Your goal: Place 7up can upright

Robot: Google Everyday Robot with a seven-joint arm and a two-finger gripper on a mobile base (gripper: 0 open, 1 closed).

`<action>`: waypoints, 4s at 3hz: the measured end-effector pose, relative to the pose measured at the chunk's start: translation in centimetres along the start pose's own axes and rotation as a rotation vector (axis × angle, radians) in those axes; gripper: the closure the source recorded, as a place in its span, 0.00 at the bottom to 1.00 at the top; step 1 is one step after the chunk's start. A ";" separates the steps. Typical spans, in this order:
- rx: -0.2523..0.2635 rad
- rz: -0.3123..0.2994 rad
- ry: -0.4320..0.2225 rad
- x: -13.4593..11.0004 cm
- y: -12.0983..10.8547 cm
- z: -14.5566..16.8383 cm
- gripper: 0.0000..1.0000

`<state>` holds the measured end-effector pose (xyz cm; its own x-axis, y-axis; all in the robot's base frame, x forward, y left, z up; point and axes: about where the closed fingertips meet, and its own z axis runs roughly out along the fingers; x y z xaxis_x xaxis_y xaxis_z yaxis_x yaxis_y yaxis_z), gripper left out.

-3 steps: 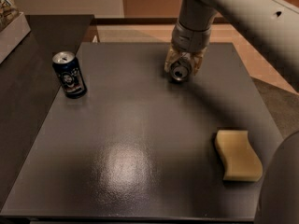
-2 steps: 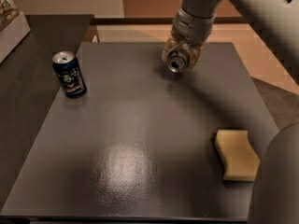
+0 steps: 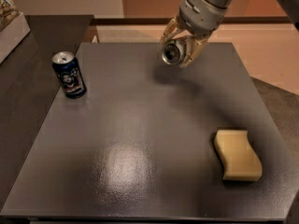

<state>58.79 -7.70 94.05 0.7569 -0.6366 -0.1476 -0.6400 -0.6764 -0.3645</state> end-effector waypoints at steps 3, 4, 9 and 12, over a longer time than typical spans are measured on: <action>0.093 0.628 -0.217 -3.0 -0.6 -0.9 1.00; 0.079 0.865 -0.340 -2.0 -1.3 -0.4 1.00; 0.414 1.107 -0.977 0.6 -2.6 -0.5 1.00; 0.436 0.985 -0.981 0.3 -1.2 2.3 0.84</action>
Offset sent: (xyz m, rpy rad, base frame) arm -0.0283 0.0180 0.0253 0.3783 0.4698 -0.9170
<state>60.13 -6.22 92.30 -0.0573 -0.1423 -0.9882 -0.9876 0.1533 0.0351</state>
